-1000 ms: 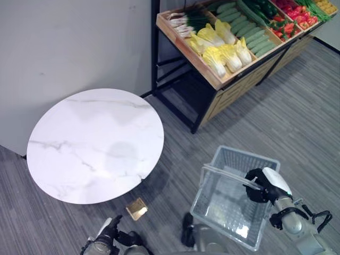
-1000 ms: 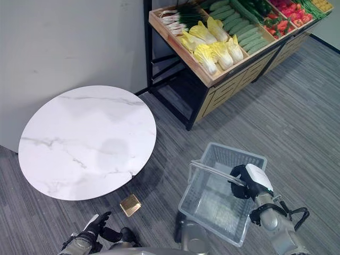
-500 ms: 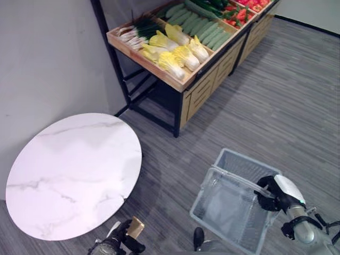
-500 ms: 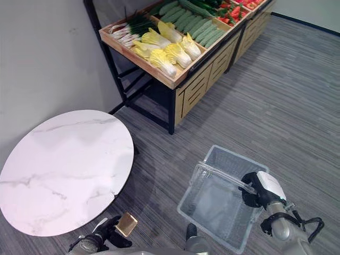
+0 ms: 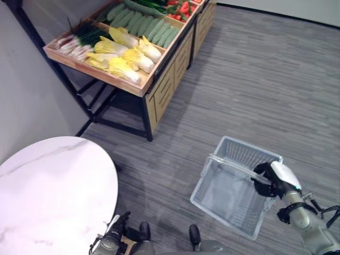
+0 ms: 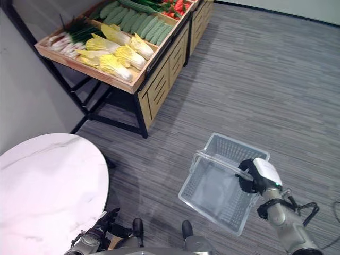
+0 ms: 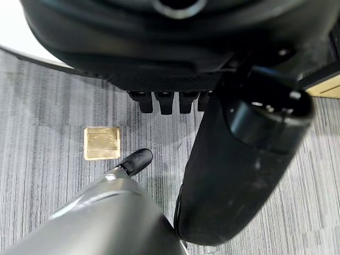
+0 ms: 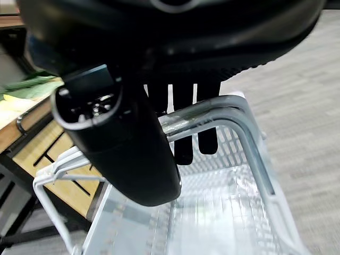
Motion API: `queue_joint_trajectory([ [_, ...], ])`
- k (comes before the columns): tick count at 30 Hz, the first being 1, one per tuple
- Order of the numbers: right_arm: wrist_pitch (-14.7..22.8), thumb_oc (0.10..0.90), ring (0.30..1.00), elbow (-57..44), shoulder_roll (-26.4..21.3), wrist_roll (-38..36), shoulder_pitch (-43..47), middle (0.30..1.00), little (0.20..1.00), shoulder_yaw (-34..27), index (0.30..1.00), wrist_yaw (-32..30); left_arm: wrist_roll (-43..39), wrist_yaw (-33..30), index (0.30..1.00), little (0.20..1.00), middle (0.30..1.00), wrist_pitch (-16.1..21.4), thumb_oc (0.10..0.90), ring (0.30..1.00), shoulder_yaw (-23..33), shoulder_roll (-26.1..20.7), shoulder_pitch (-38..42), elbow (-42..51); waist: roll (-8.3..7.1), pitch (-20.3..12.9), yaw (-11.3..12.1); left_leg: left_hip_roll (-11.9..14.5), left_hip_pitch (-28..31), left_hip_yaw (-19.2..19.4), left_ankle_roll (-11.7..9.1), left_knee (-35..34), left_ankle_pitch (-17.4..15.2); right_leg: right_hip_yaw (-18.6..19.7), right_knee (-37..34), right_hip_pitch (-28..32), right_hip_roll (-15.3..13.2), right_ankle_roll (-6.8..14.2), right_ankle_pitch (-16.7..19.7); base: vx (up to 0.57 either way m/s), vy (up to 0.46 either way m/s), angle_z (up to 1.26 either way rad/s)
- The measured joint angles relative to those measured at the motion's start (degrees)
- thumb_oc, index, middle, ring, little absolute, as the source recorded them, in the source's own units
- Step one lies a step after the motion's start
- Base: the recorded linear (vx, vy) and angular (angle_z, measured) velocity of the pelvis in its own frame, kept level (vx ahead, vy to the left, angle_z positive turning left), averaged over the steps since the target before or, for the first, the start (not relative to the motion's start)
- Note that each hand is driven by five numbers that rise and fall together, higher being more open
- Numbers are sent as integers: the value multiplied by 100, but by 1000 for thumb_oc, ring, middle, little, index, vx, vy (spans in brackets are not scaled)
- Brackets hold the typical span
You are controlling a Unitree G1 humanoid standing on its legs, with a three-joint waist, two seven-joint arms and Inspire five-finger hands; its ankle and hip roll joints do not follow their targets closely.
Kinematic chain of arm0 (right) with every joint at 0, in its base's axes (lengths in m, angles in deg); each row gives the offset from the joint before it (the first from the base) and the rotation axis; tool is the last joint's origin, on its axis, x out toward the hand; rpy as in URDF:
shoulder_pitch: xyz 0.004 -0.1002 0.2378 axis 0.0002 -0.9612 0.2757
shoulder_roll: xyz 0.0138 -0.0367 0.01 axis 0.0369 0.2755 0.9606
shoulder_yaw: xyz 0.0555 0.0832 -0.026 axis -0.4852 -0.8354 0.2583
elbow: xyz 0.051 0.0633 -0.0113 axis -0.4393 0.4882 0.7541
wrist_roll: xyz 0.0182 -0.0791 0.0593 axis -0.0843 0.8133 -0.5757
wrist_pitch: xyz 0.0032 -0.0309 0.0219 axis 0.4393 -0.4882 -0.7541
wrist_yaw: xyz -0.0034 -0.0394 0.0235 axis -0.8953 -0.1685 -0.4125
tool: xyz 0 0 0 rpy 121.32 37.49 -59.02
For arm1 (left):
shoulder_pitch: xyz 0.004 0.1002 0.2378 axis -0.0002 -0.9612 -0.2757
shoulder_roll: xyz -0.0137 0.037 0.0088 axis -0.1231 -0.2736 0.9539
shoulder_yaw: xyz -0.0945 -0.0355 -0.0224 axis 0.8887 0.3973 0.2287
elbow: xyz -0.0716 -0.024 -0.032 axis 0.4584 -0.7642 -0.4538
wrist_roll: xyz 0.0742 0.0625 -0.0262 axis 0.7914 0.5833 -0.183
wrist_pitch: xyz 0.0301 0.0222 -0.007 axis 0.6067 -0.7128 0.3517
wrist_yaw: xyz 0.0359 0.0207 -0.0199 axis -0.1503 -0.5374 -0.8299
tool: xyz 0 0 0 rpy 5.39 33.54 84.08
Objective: Get the vegetables into the basket
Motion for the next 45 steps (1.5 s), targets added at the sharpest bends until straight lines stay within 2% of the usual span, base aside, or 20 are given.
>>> queue_joint_trajectory([
  [1, -1, 400, 300, 3, 9, 1, -29, 300, 300, 0, 300, 23, 8, 4, 1000, 1000, 1000, -15, 900, 1000, -18, -14, 7, 8, -23, -5, -77, -124, 28, 32, 57, 0, -37, -49, 2, 7, -114, 80, -2, 49, 241, -8],
  [6, -5, 400, 300, 58, 218, 3, 67, 300, 300, 126, 300, 96, 65, -50, 1000, 1000, 1000, -21, 900, 1000, -134, -139, -9, 30, -19, 0, -25, -310, 271, 372, 192, -3, -147, -52, 8, 88, -306, 198, 12, 10, 218, -31],
  [9, -7, 400, 300, 68, 294, 3, 97, 300, 300, 126, 300, 98, 118, -81, 1000, 1000, 1000, 10, 900, 1000, -222, -192, 9, 20, -24, 3, -20, -301, 295, 646, 217, -26, -285, 160, 101, -63, -298, 210, 20, -74, 217, -41],
  [13, -17, 400, 300, 81, 384, -1, 227, 300, 300, 123, 300, 74, 174, -91, 1000, 1000, 1000, 6, 900, 1000, -219, -254, 61, -45, -154, 63, -112, -366, 155, 1014, 329, -38, -381, 470, 391, -574, -274, 330, 100, -73, 128, -58],
  [14, -40, 400, 300, 81, 477, -1, 280, 300, 300, 130, 300, 75, 185, -91, 1000, 1000, 1000, -2, 900, 1000, -224, -309, 72, -58, -208, 93, -91, -331, 156, 1247, 341, -37, -377, 431, 583, -797, -202, 362, 172, -70, 24, -97],
  [15, -39, 400, 300, 71, 557, -3, 327, 300, 300, 148, 300, 73, 196, -96, 1000, 1000, 1000, -6, 900, 1000, -223, -378, 48, -71, -234, 107, -49, -245, 173, 1470, 392, -37, -342, 188, 592, -933, -180, 369, 347, -42, 6, -98],
  [17, -52, 400, 300, 88, 598, -3, 305, 300, 300, 149, 300, 71, 310, -102, 1000, 1000, 1000, -24, 900, 1000, -247, -458, 51, -66, -283, 98, -36, -186, 193, 1609, 433, -40, -378, -776, 490, -927, -280, 353, 401, 8, 12, -57],
  [18, -56, 400, 300, 78, 598, -3, 237, 300, 300, 146, 300, 56, 388, -103, 1000, 1000, 1000, -41, 900, 1000, -247, -490, 46, -64, -319, 72, -72, -175, 205, 1626, 421, -40, -384, -972, 494, -870, -394, 377, 391, 35, -12, -27],
  [20, -60, 400, 300, 71, 607, -1, 185, 300, 300, 139, 300, 53, 410, -100, 1000, 1000, 1000, -53, 900, 1000, -262, -506, 38, -54, -377, 32, -103, -198, 259, 1667, 370, -36, -351, -985, 352, -741, -449, 323, 344, 33, -27, -13],
  [22, -82, 400, 300, 70, 597, -1, 181, 300, 300, 132, 300, 42, 411, -96, 1000, 1000, 1000, -61, 900, 1000, -271, -450, -30, -19, -293, -7, -75, -141, 265, 1728, 305, -36, -326, -971, 268, -691, -382, 277, 362, 65, -74, -16],
  [24, -100, 400, 300, 83, 594, -1, 154, 300, 300, 132, 300, 41, 411, -97, 1000, 1000, 1000, -55, 900, 1000, -268, -375, -84, 108, -180, -69, -64, -56, 364, 1831, 195, -5, -255, -904, 0, -521, -259, 108, 485, 72, -129, -22],
  [33, -173, 400, 300, 108, 430, -57, -31, 300, 300, 101, 300, 40, 413, -33, 1000, 1000, 1000, 11, 900, 1000, -721, -194, -30, 360, 252, -330, -110, 294, 450, 1761, 62, 31, -170, -1017, 2, -373, 87, -84, 286, 55, -190, 2],
  [35, -144, 400, 300, 171, 430, -69, -46, 300, 300, 109, 300, 47, 413, -47, 1000, 1000, 1000, 14, 900, 1000, -710, -206, 8, 259, 273, -334, -86, 384, 348, 1682, 31, 294, -179, -1051, 64, -378, 109, -167, 223, 3, -174, 14],
  [36, -131, 400, 300, 251, 423, -72, -48, 300, 300, 111, 300, 47, 413, -61, 1000, 1000, 1000, 13, 900, 1000, -653, -204, 19, 116, 273, -327, -50, 448, 215, 1539, 25, 600, -175, -1122, 85, -360, 146, -235, 172, 21, -103, 10],
  [38, -129, 400, 300, 289, 280, -84, -36, 300, 300, 108, 300, 39, 410, -94, 1000, 1000, 1000, -33, 900, 1000, -595, -163, -47, 8, 298, -312, 74, 519, 100, 1276, -188, 895, -10, -1083, 15, -267, 141, -332, 155, 34, -29, 3],
  [39, -135, 400, 300, 333, 231, -149, -14, 300, 300, 105, 300, 23, 400, -110, 1000, 1000, 1000, -23, 900, 1000, -540, -134, -50, 27, 290, -296, 57, 516, 6, 908, -206, 1017, 3, -1068, -2, -236, 145, -409, 157, 74, 57, 7],
  [40, -149, 400, 300, 414, 111, -195, 60, 300, 300, 106, 300, -1, 409, -116, 1000, 1000, 1000, 2, 900, 1000, -507, -71, -87, 44, 313, -289, 114, 512, -41, 436, -377, 848, 0, -1045, 1, -241, 94, -412, 174, 97, 73, 8],
  [41, -157, 400, 300, 437, 83, -215, 89, 300, 300, 106, 300, -19, 412, -114, 1000, 1000, 1000, 19, 900, 1000, -513, -69, -74, -7, 306, -284, 132, 489, -52, 288, -458, 635, -59, -1019, 0, -273, 85, -466, 137, 112, 83, 1],
  [44, -157, 400, 300, 434, 41, -277, 84, 300, 300, 100, 300, -30, 410, -113, 1000, 1000, 1000, 39, 900, 1000, -483, -69, -29, -19, 321, -281, 168, 512, -94, 383, -392, 259, -7, -995, -1, -363, 127, -433, 161, 76, 97, -16],
  [45, -157, 400, 300, 435, 39, -280, 70, 300, 300, 100, 300, -27, 412, -108, 1000, 1000, 1000, 45, 900, 1000, -485, -55, -64, -16, 368, -271, 165, 464, 23, 391, -303, 90, 56, -935, -1, -364, 182, -349, 196, 66, 144, -32],
])
